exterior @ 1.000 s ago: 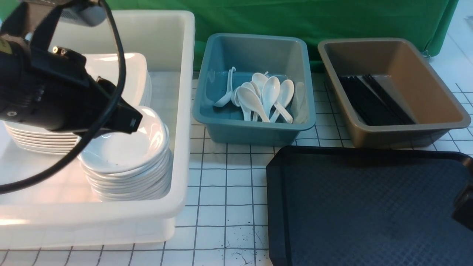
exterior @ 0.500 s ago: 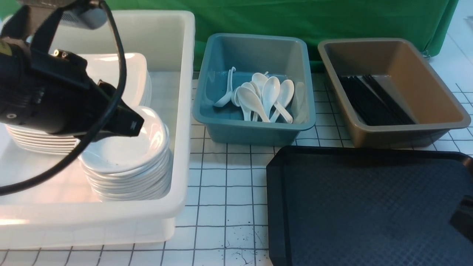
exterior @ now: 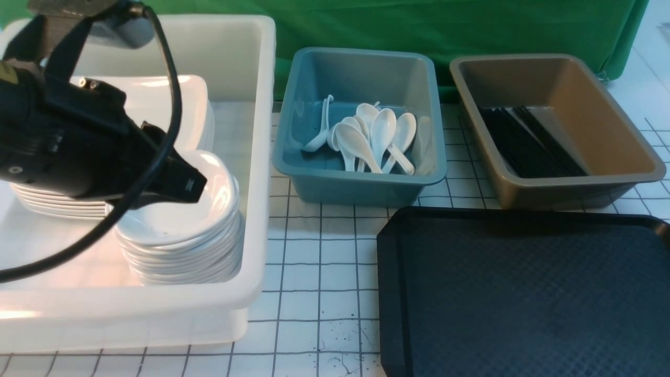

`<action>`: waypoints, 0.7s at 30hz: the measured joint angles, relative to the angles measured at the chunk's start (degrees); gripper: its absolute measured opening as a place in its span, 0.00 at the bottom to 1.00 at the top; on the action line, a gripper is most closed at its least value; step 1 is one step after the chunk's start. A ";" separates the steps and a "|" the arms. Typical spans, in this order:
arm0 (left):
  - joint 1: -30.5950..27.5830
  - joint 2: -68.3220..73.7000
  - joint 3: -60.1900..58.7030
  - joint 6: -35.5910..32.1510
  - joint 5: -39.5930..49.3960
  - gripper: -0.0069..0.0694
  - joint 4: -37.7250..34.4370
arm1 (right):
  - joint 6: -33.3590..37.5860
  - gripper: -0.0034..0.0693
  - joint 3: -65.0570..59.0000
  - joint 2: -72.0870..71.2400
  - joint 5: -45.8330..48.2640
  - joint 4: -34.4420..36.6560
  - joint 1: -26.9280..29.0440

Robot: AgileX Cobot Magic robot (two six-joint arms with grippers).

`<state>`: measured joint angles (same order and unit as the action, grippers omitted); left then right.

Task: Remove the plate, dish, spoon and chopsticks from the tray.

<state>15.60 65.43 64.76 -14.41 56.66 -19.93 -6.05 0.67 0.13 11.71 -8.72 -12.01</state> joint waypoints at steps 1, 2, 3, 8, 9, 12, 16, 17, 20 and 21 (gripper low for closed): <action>0.00 0.00 0.00 0.00 0.13 0.10 0.00 | 0.00 0.21 -0.54 0.00 0.05 0.00 0.53; 0.00 0.00 0.00 0.00 0.14 0.10 0.00 | 0.00 0.22 -0.86 0.00 0.06 0.00 0.96; 0.00 0.00 0.00 0.00 0.14 0.10 0.00 | 0.00 0.22 -0.99 0.00 0.15 0.00 1.36; 0.00 0.00 0.00 0.00 0.98 0.10 0.00 | 0.00 0.22 -0.99 -0.04 1.01 0.00 1.82; 0.00 0.00 0.00 0.00 1.32 0.10 0.00 | 0.00 0.22 -0.99 -0.04 1.33 0.00 1.82; 0.00 0.00 0.00 0.00 2.03 0.10 0.00 | 0.00 0.23 -0.99 -0.04 1.51 0.00 1.86; 0.00 0.00 0.00 0.00 3.94 0.10 0.00 | 0.00 0.25 -0.99 -0.04 1.70 0.00 1.93; 0.00 0.00 0.00 0.00 4.44 0.10 0.00 | 0.00 0.25 -0.99 -0.04 1.70 0.00 1.93; 0.00 -0.05 0.00 0.00 6.13 0.10 0.00 | 0.00 0.26 -0.99 -0.04 1.70 0.00 2.30; 0.00 -0.13 0.00 0.00 6.25 0.10 -0.18 | 0.00 0.26 -0.99 -0.04 1.70 0.00 2.42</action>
<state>15.60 65.30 64.76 -14.41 62.90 -20.10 -6.05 -0.33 0.09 13.41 -8.72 -9.59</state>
